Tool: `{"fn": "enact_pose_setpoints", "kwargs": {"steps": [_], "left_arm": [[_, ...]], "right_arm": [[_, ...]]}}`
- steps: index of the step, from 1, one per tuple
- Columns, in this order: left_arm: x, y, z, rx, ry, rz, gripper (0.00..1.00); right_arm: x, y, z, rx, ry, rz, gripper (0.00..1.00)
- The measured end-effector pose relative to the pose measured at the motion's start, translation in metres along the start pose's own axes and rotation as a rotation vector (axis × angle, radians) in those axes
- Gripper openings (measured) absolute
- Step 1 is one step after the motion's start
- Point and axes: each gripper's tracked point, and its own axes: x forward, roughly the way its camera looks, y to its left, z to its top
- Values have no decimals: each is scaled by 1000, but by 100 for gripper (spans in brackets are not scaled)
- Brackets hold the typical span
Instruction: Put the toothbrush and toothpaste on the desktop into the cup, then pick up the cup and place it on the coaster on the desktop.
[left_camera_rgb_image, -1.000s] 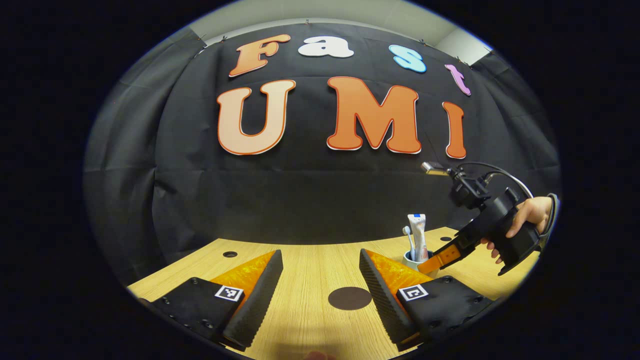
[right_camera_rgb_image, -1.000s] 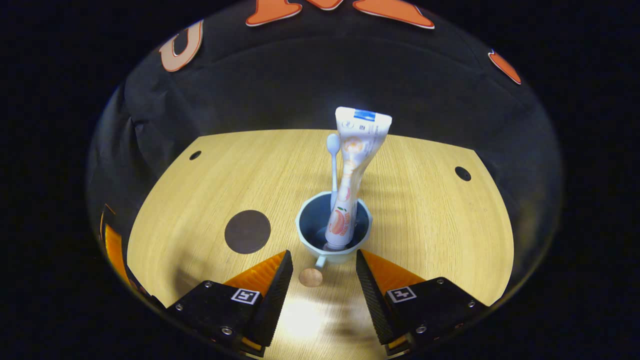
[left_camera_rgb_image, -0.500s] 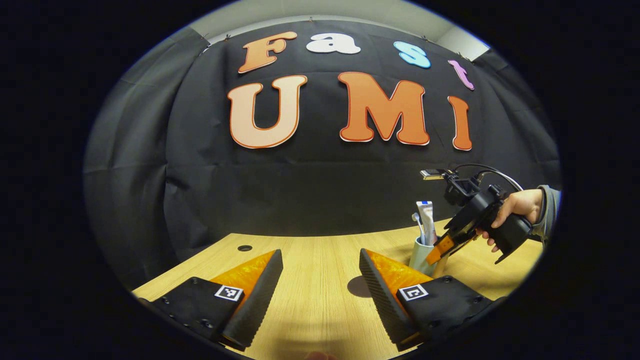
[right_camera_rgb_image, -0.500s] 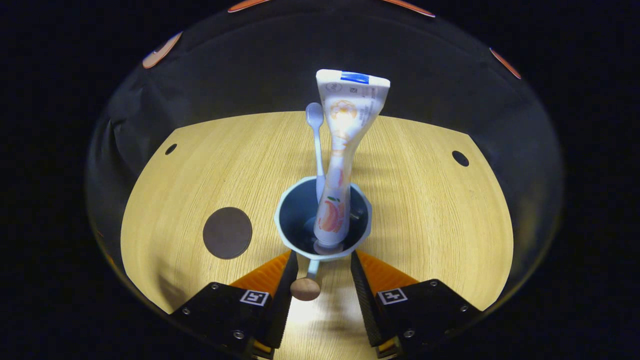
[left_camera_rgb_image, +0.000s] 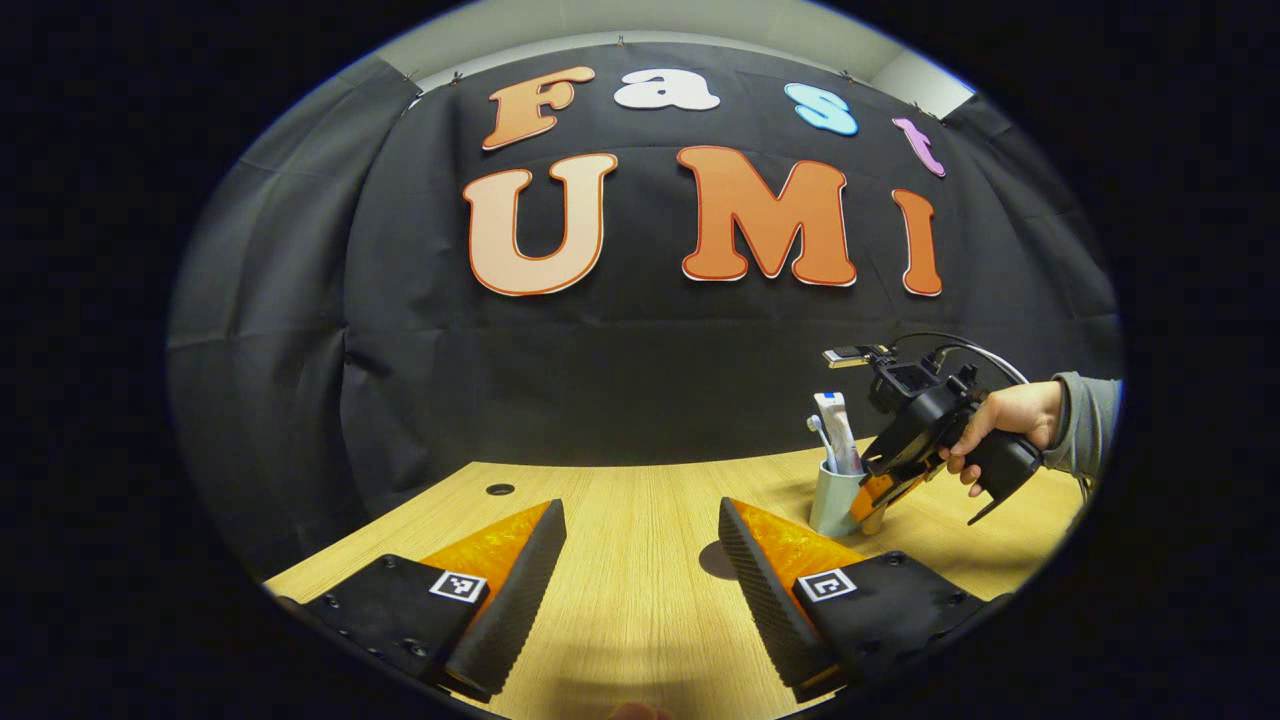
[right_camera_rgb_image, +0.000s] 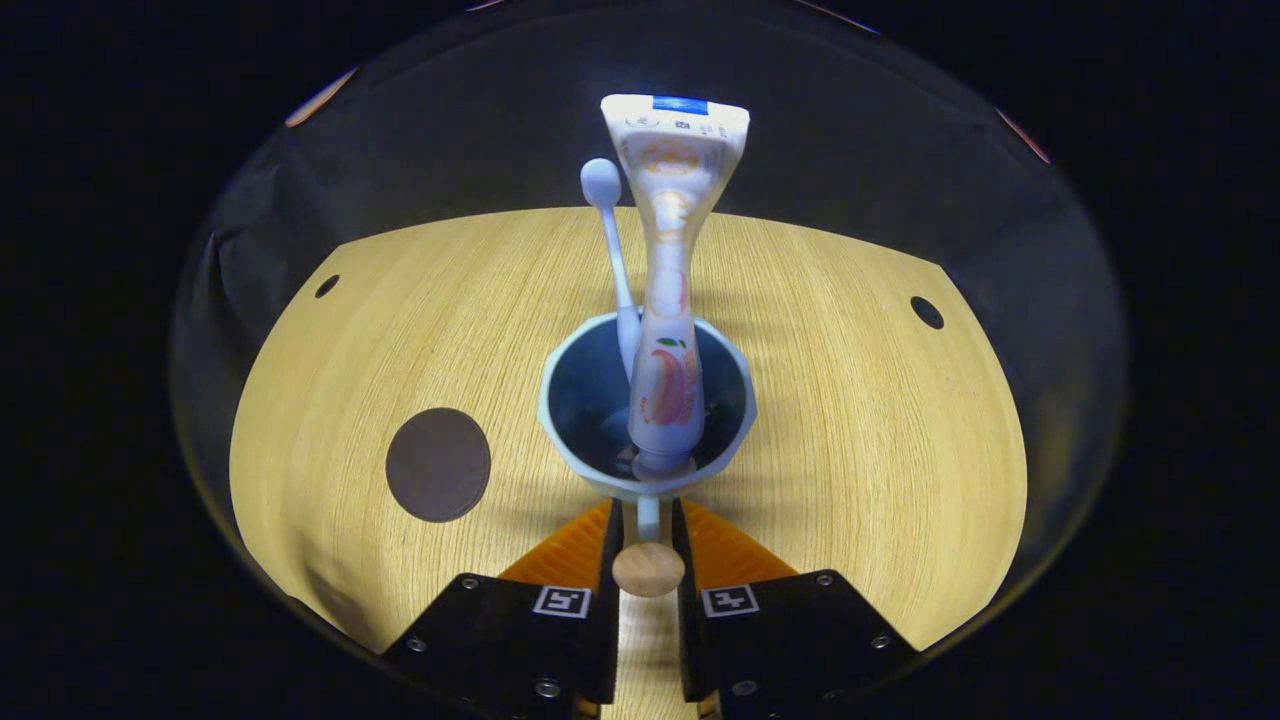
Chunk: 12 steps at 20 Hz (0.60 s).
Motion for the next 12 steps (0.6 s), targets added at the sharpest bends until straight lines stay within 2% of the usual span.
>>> {"fn": "enact_pose_setpoints", "kwargs": {"steps": [1,2,5,12], "left_arm": [[-1,0,-2,3,1,2,97],[-4,0,-1,5,4,3,97],[-5,-2,-4,14,9,4,96],[-7,-3,-3,20,12,7,96]], "right_arm": [[-1,0,0,2,-1,5,21],[0,1,1,1,-3,10,24],[0,3,1,-3,-4,25,21],[-1,10,13,-21,-59,108,20]]}}
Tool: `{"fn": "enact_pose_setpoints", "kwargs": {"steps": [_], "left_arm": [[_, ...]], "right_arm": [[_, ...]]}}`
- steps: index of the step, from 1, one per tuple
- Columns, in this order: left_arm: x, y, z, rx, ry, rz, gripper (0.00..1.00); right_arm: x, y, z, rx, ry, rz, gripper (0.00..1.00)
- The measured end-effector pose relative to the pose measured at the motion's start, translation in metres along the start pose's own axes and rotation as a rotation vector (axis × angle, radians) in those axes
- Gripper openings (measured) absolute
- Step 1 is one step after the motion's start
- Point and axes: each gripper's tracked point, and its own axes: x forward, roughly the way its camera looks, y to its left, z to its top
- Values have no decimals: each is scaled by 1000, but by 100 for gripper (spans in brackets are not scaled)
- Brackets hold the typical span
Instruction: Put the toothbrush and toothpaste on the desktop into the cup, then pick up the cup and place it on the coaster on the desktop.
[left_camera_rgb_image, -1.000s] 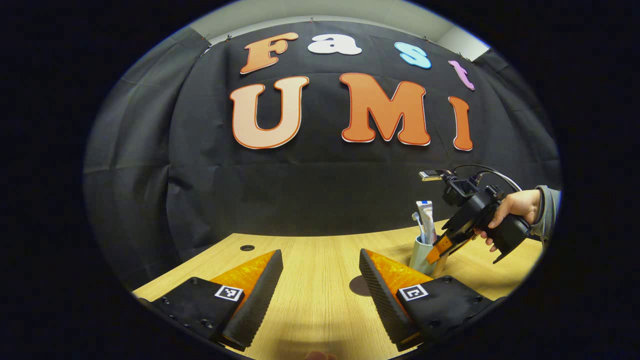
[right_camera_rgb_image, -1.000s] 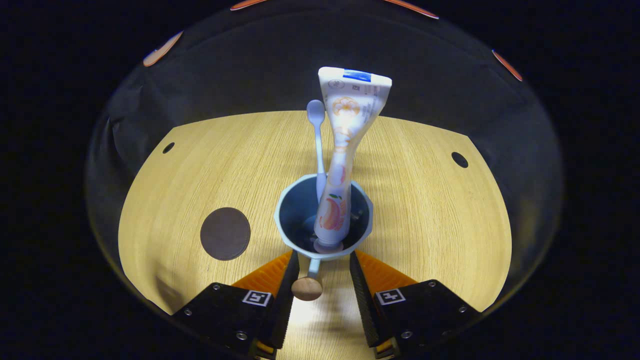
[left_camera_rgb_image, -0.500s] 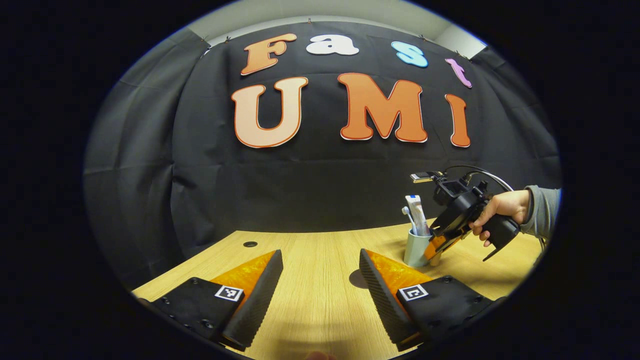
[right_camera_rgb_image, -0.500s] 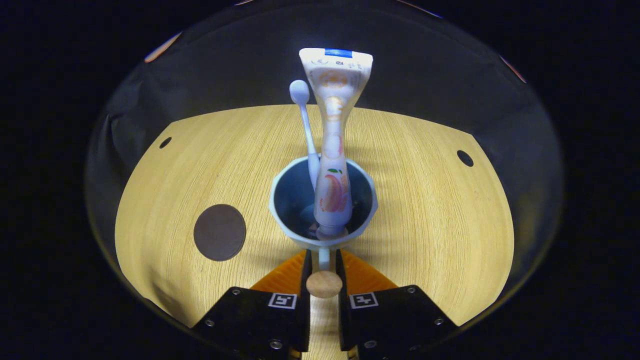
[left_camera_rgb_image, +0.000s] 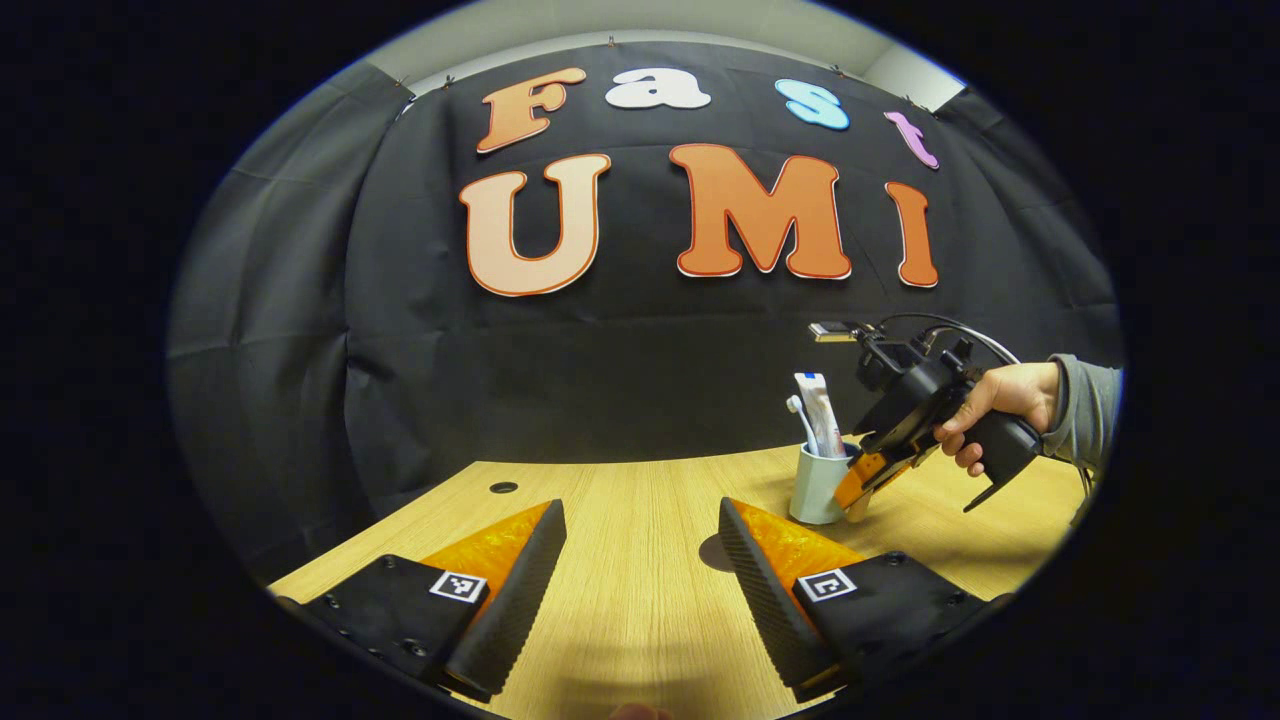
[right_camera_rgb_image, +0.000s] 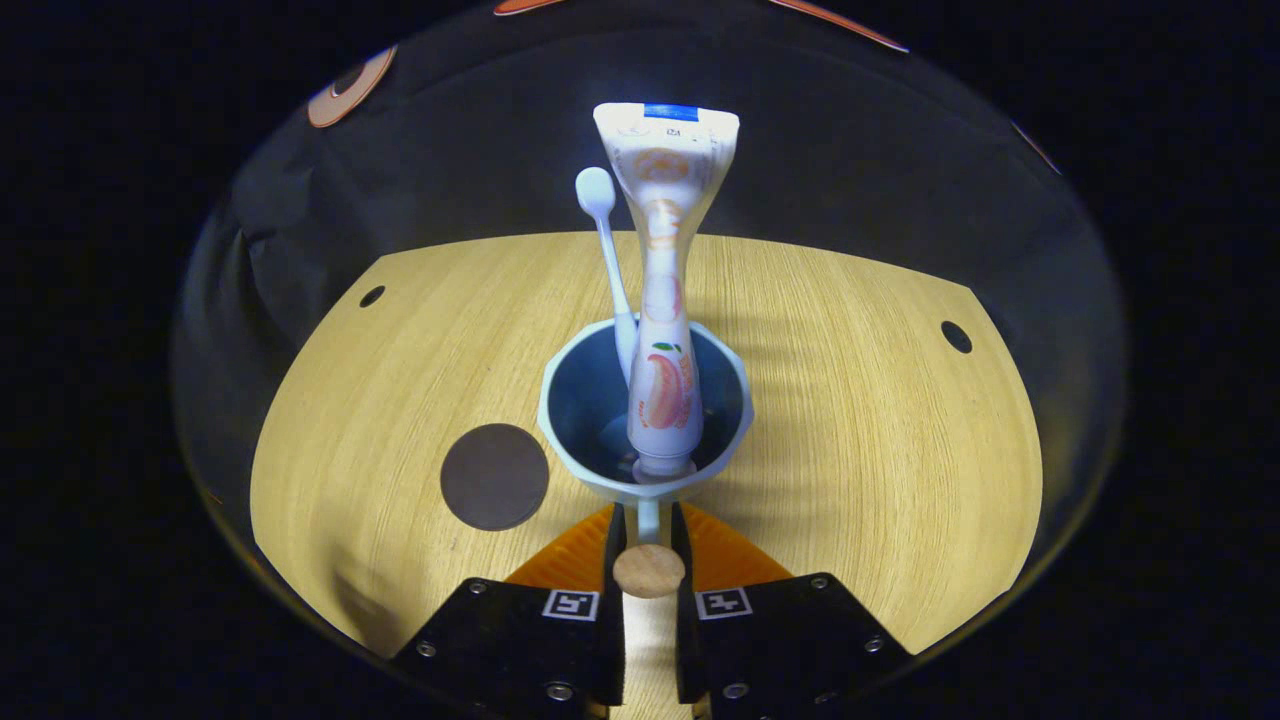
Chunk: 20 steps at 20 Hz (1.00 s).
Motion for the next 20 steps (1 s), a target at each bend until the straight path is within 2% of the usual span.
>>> {"fn": "enact_pose_setpoints", "kwargs": {"steps": [7,20], "left_arm": [[-5,7,1,1,2,16,97],[-10,23,-15,-25,41,49,96]], "right_arm": [[-2,-2,7,-83,-36,52,20],[0,-1,13,-192,-14,132,20]]}}
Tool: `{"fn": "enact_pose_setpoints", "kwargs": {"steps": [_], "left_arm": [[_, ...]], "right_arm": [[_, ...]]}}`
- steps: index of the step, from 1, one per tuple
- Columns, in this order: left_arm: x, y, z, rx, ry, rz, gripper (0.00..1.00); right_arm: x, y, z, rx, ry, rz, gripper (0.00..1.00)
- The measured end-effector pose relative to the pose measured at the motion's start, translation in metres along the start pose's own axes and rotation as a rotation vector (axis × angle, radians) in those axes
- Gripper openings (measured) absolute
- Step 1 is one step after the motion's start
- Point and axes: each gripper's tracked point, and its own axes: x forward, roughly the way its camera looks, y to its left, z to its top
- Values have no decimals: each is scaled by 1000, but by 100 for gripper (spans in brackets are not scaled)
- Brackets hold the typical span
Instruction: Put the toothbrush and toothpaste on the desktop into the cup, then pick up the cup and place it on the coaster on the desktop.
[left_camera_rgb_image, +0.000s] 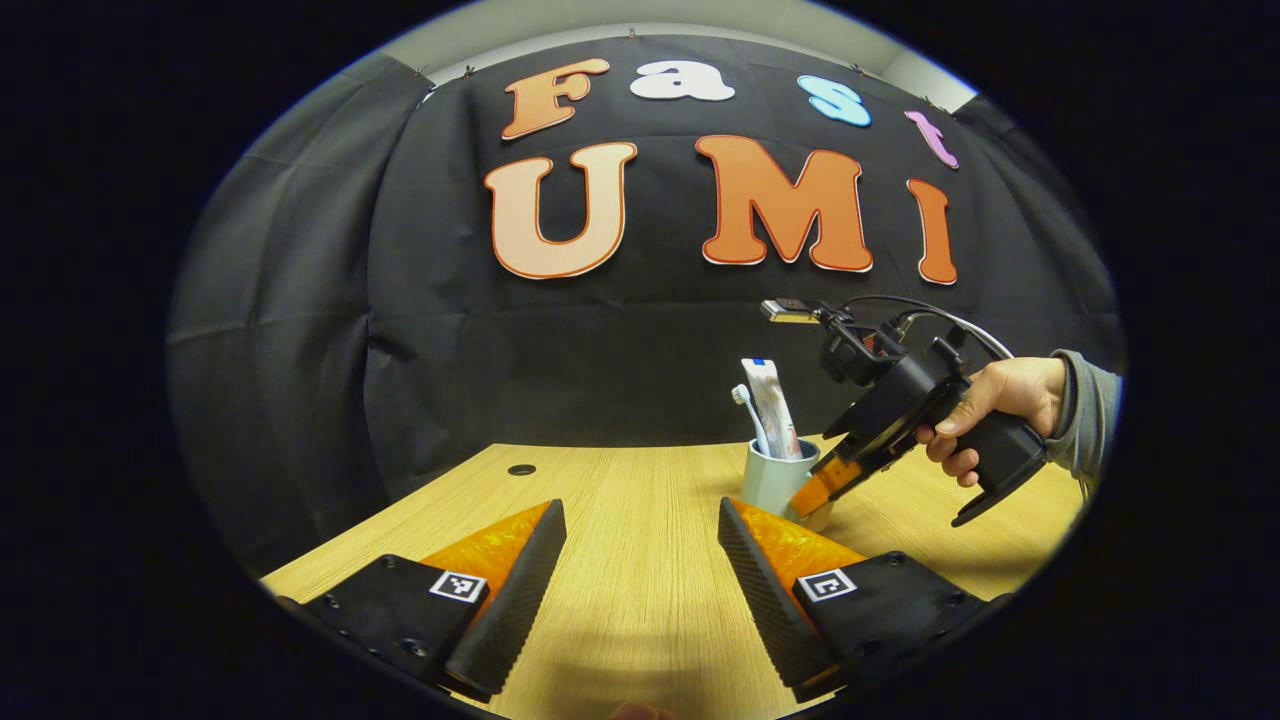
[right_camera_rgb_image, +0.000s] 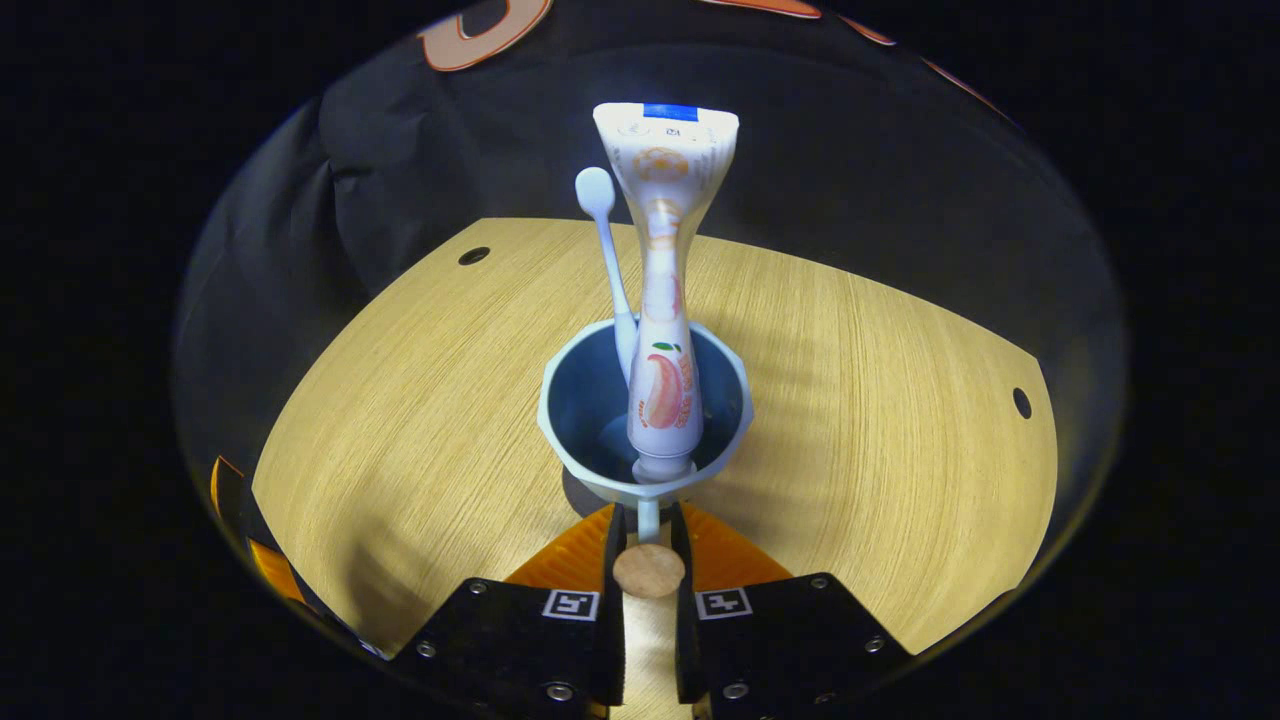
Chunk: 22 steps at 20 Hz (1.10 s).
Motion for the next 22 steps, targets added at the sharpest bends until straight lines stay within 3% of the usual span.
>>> {"fn": "enact_pose_setpoints", "kwargs": {"steps": [9,11,17,22], "left_arm": [[1,2,-11,-8,33,9,97],[4,0,-14,-17,44,10,97],[13,-13,-8,-9,45,-2,97],[20,-28,4,-16,20,-16,97]], "right_arm": [[-4,-5,8,-30,44,-3,20],[-6,-4,5,-12,33,25,25],[-41,-3,28,-13,-129,90,45],[-75,-13,48,-47,-312,108,71]]}}
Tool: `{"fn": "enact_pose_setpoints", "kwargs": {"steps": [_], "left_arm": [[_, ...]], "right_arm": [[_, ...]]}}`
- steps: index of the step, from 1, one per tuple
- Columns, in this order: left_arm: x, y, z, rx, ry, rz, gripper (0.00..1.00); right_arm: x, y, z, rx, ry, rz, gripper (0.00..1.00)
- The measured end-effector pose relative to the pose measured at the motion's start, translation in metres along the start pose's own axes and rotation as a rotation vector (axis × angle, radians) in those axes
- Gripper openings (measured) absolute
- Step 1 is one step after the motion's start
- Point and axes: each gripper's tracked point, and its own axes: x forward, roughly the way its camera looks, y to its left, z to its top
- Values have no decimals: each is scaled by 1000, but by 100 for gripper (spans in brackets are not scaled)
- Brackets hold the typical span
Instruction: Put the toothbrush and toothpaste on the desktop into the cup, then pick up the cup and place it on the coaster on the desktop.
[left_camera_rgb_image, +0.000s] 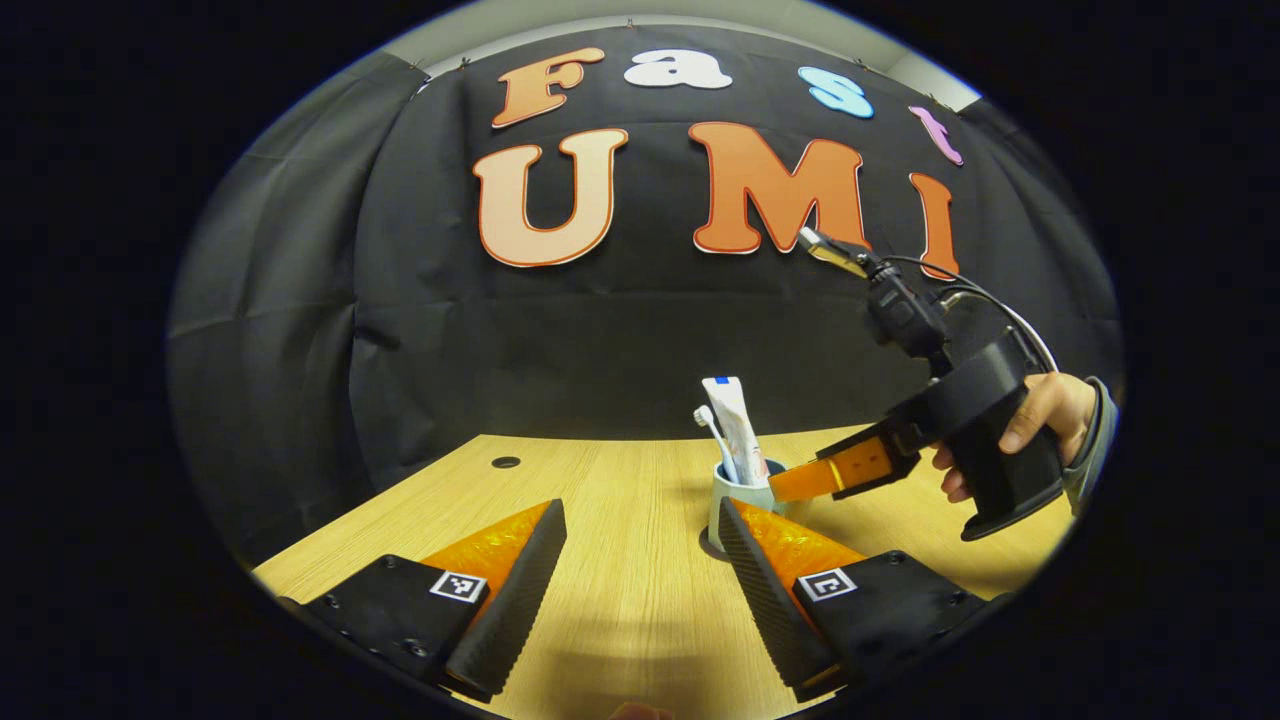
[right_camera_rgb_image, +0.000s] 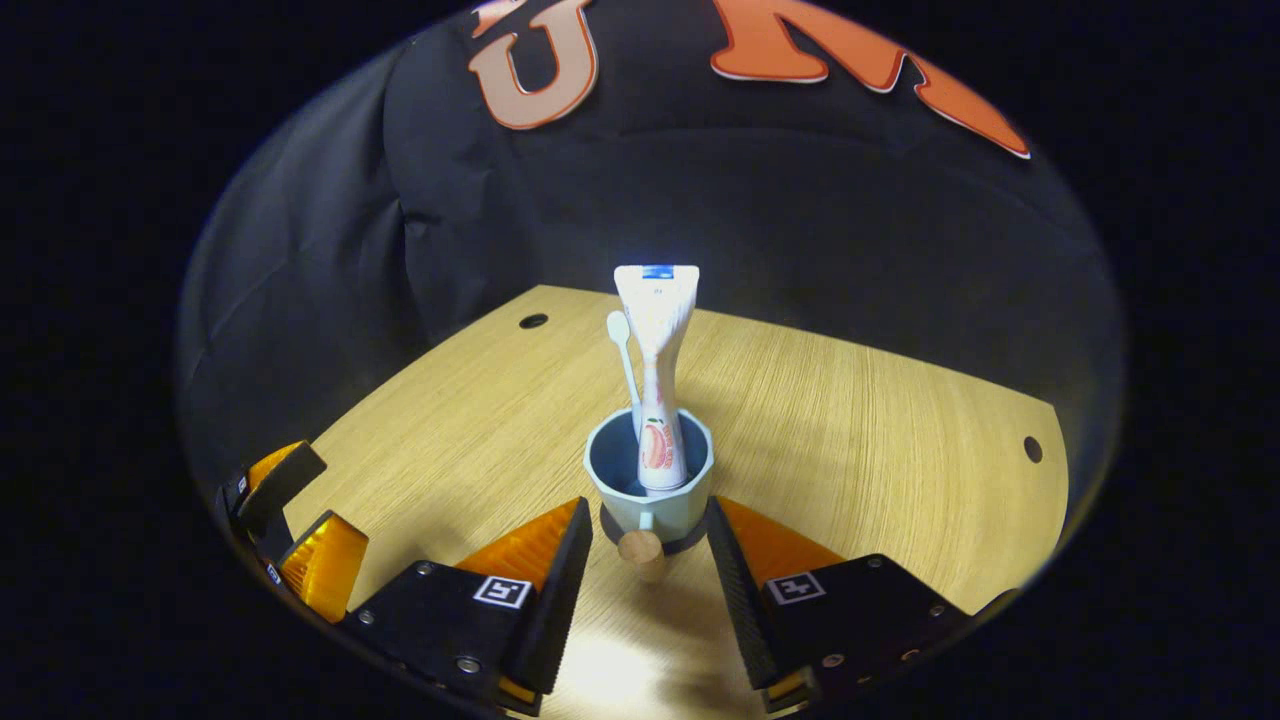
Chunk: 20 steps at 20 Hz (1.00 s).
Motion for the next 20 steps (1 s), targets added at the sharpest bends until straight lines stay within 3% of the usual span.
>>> {"fn": "enact_pose_setpoints", "kwargs": {"steps": [2,3,5,13,20], "left_arm": [[3,-5,5,-12,-10,-6,97],[4,-8,9,-19,-16,-11,97],[7,-15,14,-28,-33,-19,97],[9,-38,31,-43,-89,-52,97],[8,-51,45,-53,-147,-59,97]], "right_arm": [[-14,-4,7,1,-60,-3,76],[-23,-7,11,4,-92,-5,72],[-38,-12,17,3,-159,-12,80],[-85,-61,21,47,-366,-138,82],[-118,-92,6,23,-448,-230,84]]}}
